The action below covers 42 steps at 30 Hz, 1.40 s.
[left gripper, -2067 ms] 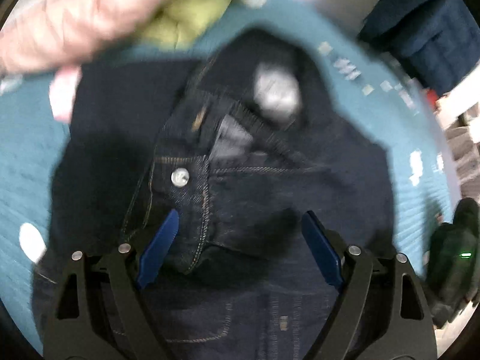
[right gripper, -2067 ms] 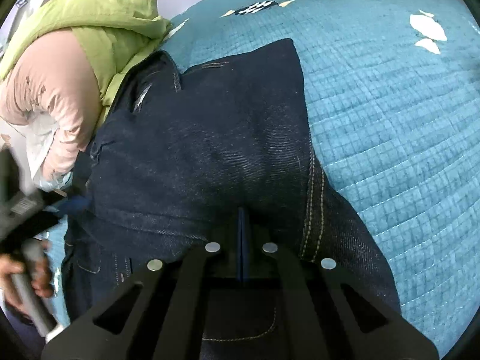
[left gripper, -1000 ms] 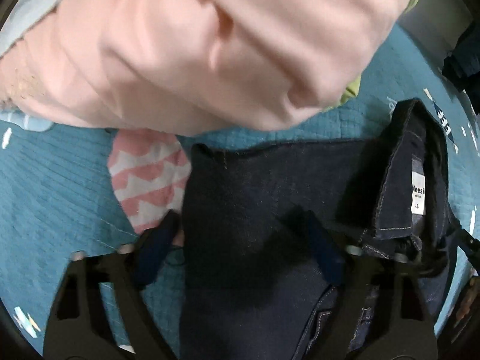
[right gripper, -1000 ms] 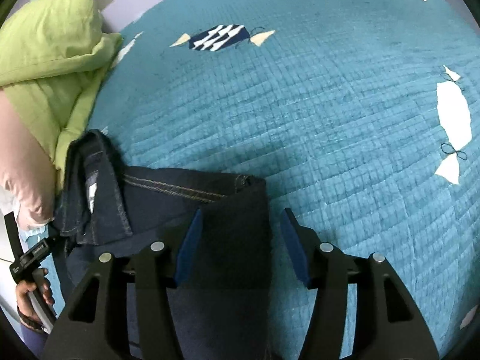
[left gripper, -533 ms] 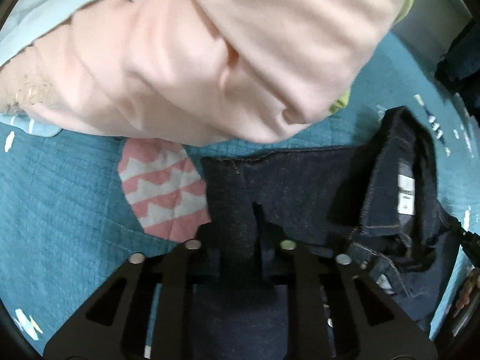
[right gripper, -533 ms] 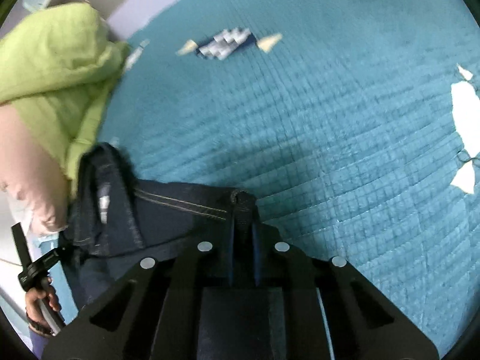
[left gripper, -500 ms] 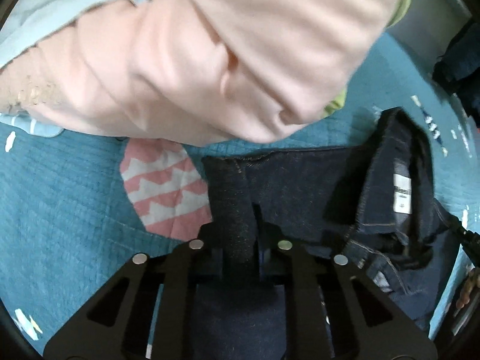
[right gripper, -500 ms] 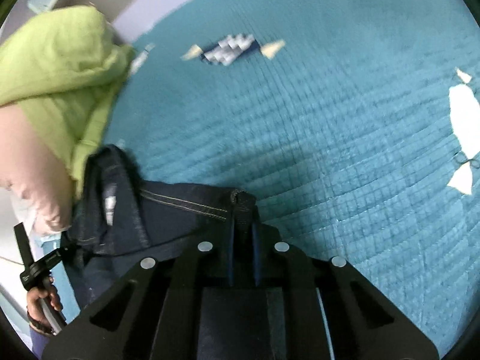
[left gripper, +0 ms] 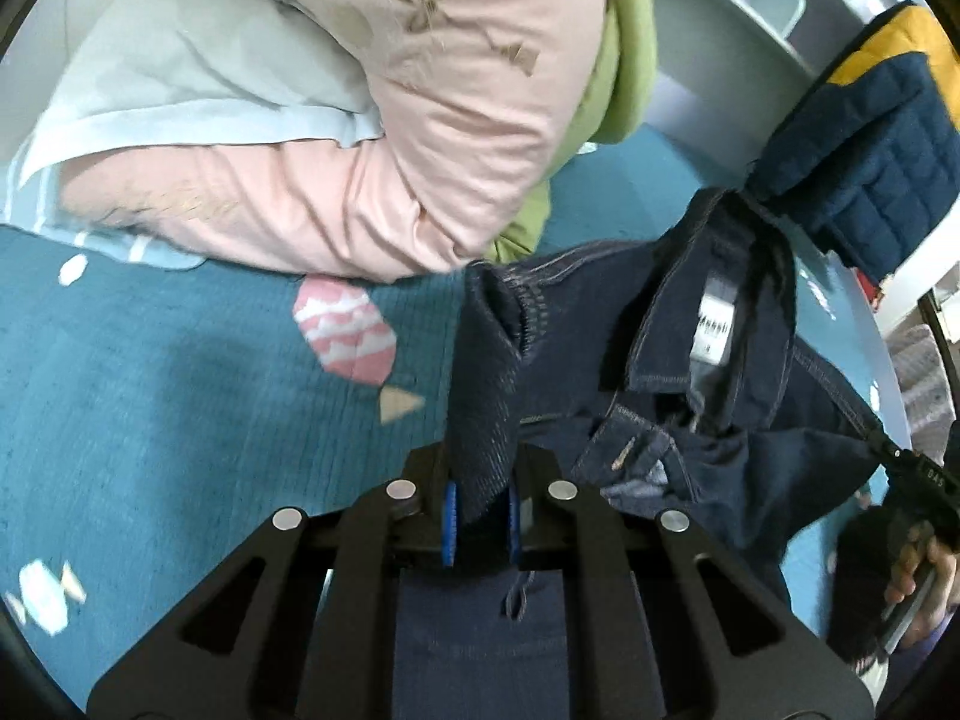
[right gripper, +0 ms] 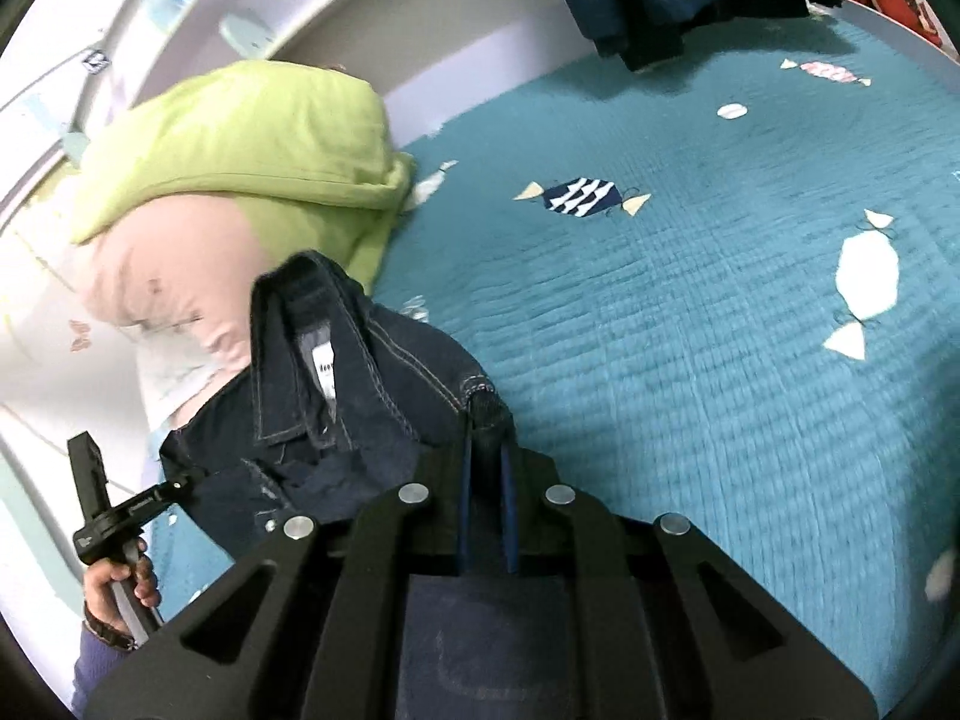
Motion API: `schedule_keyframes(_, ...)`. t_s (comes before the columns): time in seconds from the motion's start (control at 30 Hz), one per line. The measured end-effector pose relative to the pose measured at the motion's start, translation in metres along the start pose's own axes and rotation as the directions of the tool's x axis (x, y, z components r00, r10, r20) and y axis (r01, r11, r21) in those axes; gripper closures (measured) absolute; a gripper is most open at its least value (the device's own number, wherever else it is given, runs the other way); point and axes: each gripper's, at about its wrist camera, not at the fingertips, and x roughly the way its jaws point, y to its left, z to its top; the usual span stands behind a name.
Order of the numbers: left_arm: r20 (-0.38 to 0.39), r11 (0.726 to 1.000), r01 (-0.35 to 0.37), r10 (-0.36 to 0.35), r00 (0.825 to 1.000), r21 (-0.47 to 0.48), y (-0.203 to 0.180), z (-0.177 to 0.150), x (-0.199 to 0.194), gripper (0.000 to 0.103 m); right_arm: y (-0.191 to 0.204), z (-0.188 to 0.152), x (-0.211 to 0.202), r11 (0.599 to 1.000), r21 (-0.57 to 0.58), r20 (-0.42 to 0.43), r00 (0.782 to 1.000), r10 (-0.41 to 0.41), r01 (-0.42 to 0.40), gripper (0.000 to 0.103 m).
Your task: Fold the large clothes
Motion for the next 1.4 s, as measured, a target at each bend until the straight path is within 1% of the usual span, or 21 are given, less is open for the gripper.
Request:
schedule_keyframes(0.13, 0.02, 1.0, 0.008, -0.008, 1.0, 0.015, -0.002, -0.044, -0.05, 0.092, 0.014, -0.026, -0.041, 1.0, -0.023, 0.005, 1.0, 0.005, -0.005, 0.096)
schedule_keyframes(0.27, 0.011, 1.0, 0.007, -0.007, 1.0, 0.03, -0.001, -0.084, -0.074, 0.092, 0.026, -0.063, -0.08, 0.999, -0.043, -0.002, 1.0, 0.013, -0.013, 0.097)
schedule_keyframes(0.4, 0.025, 0.998, 0.046, -0.044, 0.999, -0.046, 0.009, -0.136, -0.1, 0.092, 0.033, -0.117, -0.114, 0.998, -0.063, -0.028, 1.0, 0.014, -0.016, 0.097)
schedule_keyframes(0.57, 0.011, 0.992, 0.044, -0.043, 0.999, -0.117, 0.025, -0.212, -0.122, 0.092, 0.012, -0.182, -0.138, 0.998, -0.056, -0.09, 0.996, -0.022, 0.017, 0.097)
schedule_keyframes(0.63, -0.022, 0.986, 0.026, -0.03, 0.999, -0.164, 0.039, -0.242, -0.119, 0.092, -0.002, -0.206, -0.144, 0.999, -0.027, -0.11, 0.993, -0.043, 0.041, 0.097)
schedule_keyframes(0.7, -0.063, 0.981, -0.001, -0.011, 0.998, -0.196, 0.048, -0.264, -0.112, 0.091, -0.021, -0.232, -0.135, 0.995, 0.006, -0.179, 0.979, -0.092, 0.095, 0.096)
schedule_keyframes(0.77, -0.1, 0.978, -0.02, -0.001, 0.995, -0.207, 0.054, -0.283, -0.105, 0.091, -0.038, -0.249, -0.125, 0.99, 0.04, -0.226, 0.966, -0.124, 0.136, 0.095)
schedule_keyframes(0.8, -0.112, 0.978, -0.032, 0.009, 0.994, -0.208, 0.055, -0.291, -0.103, 0.091, -0.043, -0.255, -0.121, 0.988, 0.041, -0.247, 0.96, -0.135, 0.15, 0.091)
schedule_keyframes(0.83, -0.121, 0.978, -0.031, 0.006, 0.993, -0.207, 0.055, -0.296, -0.102, 0.09, -0.052, -0.262, -0.116, 0.983, 0.064, -0.27, 0.951, -0.15, 0.173, 0.089)
schedule_keyframes(0.9, -0.129, 0.975, -0.045, 0.017, 0.992, -0.219, 0.057, -0.302, -0.103, 0.079, -0.059, -0.27, -0.115, 0.978, 0.096, -0.289, 0.946, -0.149, 0.183, 0.089)
schedule_keyframes(0.93, -0.127, 0.97, -0.061, 0.032, 0.991, -0.234, 0.059, -0.305, -0.106, 0.074, -0.059, -0.272, -0.118, 0.976, 0.091, -0.284, 0.945, -0.163, 0.195, 0.088)
schedule_keyframes(0.97, -0.125, 0.967, -0.068, 0.037, 0.991, -0.248, 0.061, -0.306, -0.109, 0.056, -0.058, -0.273, -0.121, 0.975, 0.074, -0.275, 0.944, -0.181, 0.208, 0.086)
schedule_keyframes(1.0, -0.125, 0.961, -0.078, 0.046, 0.991, -0.266, 0.064, -0.309, -0.114, 0.042, -0.055, -0.272, -0.127, 0.974, 0.051, -0.267, 0.943, -0.199, 0.22, 0.083)
schedule_keyframes(1.07, -0.116, 0.954, -0.099, 0.068, 0.991, -0.284, 0.07, -0.314, -0.127, 0.039, -0.051, -0.271, -0.14, 0.975, 0.028, -0.241, 0.948, -0.208, 0.221, 0.073)
schedule_keyframes(1.13, -0.084, 0.949, -0.128, 0.108, 0.991, -0.288, 0.072, -0.317, -0.147, 0.038, -0.043, -0.27, -0.153, 0.971, -0.015, -0.207, 0.949, -0.236, 0.238, 0.069)
schedule_keyframes(1.17, -0.061, 0.947, -0.138, 0.125, 0.99, -0.289, 0.07, -0.317, -0.157, 0.038, -0.034, -0.266, -0.163, 0.968, -0.044, -0.171, 0.953, -0.251, 0.247, 0.069)
schedule_keyframes(1.23, 0.006, 0.949, -0.138, 0.146, 0.989, -0.285, 0.063, -0.314, -0.176, 0.037, -0.023, -0.262, -0.171, 0.972, -0.075, -0.13, 0.965, -0.229, 0.221, 0.069)
schedule_keyframes(1.27, 0.038, 0.958, -0.127, 0.141, 0.989, -0.259, 0.053, -0.311, -0.184, 0.037, -0.019, -0.258, -0.169, 0.974, -0.081, -0.125, 0.968, -0.218, 0.21, 0.069)
schedule_keyframes(1.3, 0.051, 0.967, -0.112, 0.126, 0.991, -0.229, 0.044, -0.306, -0.186, 0.037, -0.015, -0.255, -0.166, 0.976, -0.084, -0.122, 0.97, -0.21, 0.2, 0.069)
schedule_keyframes(1.37, 0.065, 0.987, -0.063, 0.073, 0.995, -0.146, 0.016, -0.294, -0.181, 0.037, -0.006, -0.251, -0.147, 0.979, -0.092, -0.137, 0.972, -0.193, 0.181, 0.076)
schedule_keyframes(1.4, 0.068, 0.992, -0.039, 0.048, 0.997, -0.119, 0.003, -0.289, -0.175, 0.035, -0.003, -0.251, -0.134, 0.983, -0.085, -0.155, 0.972, -0.175, 0.163, 0.08)
